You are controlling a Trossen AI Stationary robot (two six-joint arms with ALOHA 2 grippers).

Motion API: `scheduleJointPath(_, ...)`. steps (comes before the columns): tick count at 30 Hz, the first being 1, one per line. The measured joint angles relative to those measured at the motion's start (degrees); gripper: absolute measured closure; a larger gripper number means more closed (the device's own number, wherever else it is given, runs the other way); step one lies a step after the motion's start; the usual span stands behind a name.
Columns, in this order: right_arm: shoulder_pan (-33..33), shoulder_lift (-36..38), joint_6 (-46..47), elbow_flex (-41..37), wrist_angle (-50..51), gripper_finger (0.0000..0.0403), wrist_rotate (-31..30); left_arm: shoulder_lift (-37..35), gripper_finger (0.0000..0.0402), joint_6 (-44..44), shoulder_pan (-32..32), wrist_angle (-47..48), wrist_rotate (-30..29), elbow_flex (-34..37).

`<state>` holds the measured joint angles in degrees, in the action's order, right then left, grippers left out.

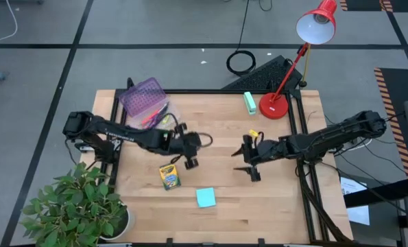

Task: Pack school essentials
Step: Put the light blue sticky note into the purple supply box

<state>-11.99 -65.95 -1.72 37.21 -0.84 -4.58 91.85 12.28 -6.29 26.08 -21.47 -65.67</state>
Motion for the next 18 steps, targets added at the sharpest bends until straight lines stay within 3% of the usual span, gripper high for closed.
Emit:
scheduleJointPath(4, -6.17, -0.70, 4.25, 0.02, -1.64, 0.0151, -0.72, 0.19, 0.0264, -0.42, -4.49, -4.60, 0.68, 0.00)
scheduleJointPath(12, -20.55, -8.84, 10.88, 0.00, -3.24, 0.0151, -14.48, 2.20, 0.0265, 2.65, -11.59, -10.53, 0.48, -0.03)
scheduleJointPath(18, -25.95, -16.84, 9.01, 0.01, -12.46, 0.0151, -16.48, 6.36, 0.0266, 7.33, -14.59, -11.87, -0.13, 0.11)
